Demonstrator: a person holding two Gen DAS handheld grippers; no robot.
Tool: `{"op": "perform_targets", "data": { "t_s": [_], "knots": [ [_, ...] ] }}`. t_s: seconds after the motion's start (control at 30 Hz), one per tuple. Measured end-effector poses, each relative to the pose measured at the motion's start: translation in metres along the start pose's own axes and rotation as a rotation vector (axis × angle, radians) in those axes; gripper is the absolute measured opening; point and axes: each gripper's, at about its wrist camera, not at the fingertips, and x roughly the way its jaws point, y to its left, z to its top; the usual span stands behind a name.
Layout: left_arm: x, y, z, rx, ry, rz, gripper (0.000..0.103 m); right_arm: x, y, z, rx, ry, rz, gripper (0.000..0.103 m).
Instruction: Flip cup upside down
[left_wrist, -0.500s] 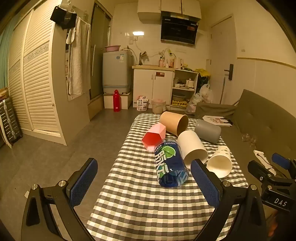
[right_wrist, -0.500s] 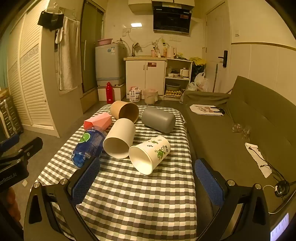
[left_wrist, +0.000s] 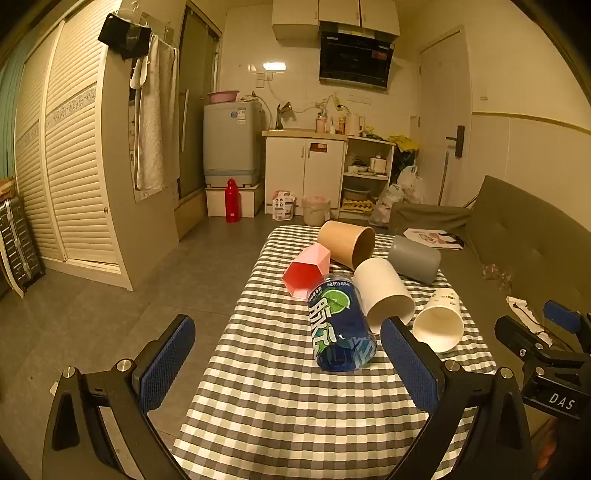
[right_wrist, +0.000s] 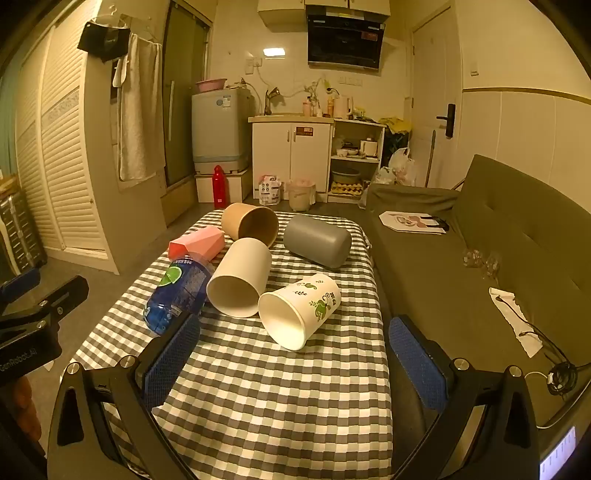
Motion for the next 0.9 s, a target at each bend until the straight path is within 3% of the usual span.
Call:
{"op": "perform_targets", "data": {
  "t_s": [0.9],
  "knots": [
    [0.0033, 0.0, -0.0052, -0.003, 0.01, -0.003, 0.103, -0.0037, 0.0047, -0.0003, -0.027, -0.013, -0.003, 0.103]
  ]
}}
